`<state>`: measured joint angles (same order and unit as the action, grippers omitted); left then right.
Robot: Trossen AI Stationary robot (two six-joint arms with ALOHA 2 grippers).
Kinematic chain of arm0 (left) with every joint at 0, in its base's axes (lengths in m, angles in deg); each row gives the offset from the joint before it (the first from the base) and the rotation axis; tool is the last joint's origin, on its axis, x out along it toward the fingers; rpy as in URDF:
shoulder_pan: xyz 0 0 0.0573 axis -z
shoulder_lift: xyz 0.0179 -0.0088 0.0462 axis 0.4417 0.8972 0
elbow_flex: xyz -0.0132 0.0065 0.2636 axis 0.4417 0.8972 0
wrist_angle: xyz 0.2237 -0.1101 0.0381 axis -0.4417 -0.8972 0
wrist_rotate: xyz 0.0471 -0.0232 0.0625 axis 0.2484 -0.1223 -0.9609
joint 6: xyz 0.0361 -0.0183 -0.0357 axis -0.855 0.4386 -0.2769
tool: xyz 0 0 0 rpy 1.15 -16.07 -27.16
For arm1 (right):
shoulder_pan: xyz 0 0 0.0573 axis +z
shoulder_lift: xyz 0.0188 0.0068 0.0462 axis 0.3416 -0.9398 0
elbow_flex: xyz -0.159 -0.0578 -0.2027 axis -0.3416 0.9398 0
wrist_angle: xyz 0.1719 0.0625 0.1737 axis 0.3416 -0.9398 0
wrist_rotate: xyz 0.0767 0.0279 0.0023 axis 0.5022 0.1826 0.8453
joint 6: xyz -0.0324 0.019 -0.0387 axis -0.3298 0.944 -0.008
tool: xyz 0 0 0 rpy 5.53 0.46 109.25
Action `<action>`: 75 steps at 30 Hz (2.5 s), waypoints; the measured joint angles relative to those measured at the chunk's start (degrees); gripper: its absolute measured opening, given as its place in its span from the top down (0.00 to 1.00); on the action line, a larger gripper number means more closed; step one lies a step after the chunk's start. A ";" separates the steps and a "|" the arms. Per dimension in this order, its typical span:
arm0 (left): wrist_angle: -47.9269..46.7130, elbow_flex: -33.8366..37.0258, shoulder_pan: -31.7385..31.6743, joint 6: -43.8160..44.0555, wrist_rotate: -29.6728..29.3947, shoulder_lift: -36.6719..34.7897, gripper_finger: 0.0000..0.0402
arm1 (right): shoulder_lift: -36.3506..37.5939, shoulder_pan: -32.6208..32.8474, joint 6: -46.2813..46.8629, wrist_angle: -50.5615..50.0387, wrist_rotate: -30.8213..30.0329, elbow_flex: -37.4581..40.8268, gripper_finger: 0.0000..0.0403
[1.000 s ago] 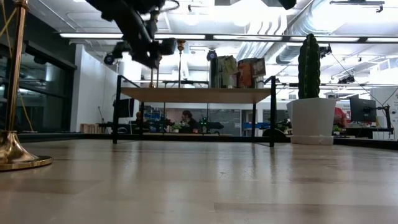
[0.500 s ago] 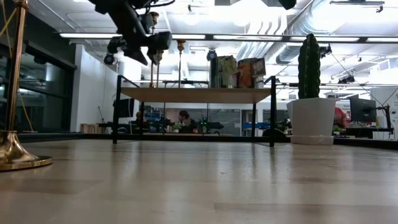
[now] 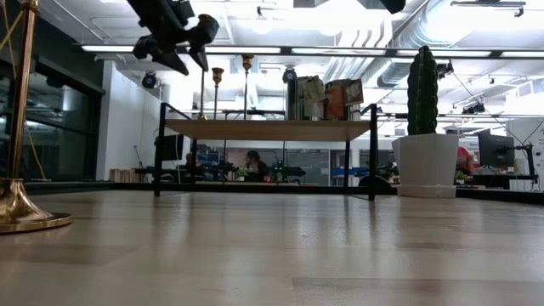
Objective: Pick & Place candle stick holders
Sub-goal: Put the gold candle holder on the shelf
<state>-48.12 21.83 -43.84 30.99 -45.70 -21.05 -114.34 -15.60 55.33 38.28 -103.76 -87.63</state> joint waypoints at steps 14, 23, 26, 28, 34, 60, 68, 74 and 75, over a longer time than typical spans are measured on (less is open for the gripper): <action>-6.51 -0.02 0.02 -4.43 12.26 -7.96 0.34 | 0.00 0.00 0.34 -0.22 0.16 0.00 0.46; -14.01 -0.07 0.02 -10.41 32.46 -13.86 0.34 | 0.00 0.00 0.36 -3.49 2.35 0.00 0.46; -19.51 -0.07 0.02 -10.79 43.23 -15.22 0.34 | 0.00 0.00 0.34 -4.01 4.50 0.00 0.46; -22.70 -0.07 0.02 -11.11 50.24 -15.74 0.34 | 0.00 0.02 0.34 -4.75 5.10 0.00 0.46; -33.96 -0.07 3.98 -12.05 59.37 -15.77 0.34 | 0.00 0.02 0.19 -6.46 6.08 0.00 0.46; -26.05 15.65 48.79 11.70 44.50 -15.75 0.34 | 0.00 0.83 1.95 -9.86 7.59 0.00 0.46; -15.81 17.70 55.59 6.12 43.22 -13.54 0.34 | 0.00 1.27 -1.35 -9.86 8.52 0.00 0.46; -11.51 17.70 56.30 2.21 42.27 -7.60 0.34 | 0.00 1.29 -1.84 -9.86 9.23 0.00 0.46; -10.53 17.70 56.30 1.49 41.56 -6.33 0.34 | 0.00 1.29 -1.84 -9.86 9.23 0.00 0.46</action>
<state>-58.65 39.54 12.46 32.48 -4.14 -27.38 -114.34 -14.31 53.49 28.41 -94.53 -87.63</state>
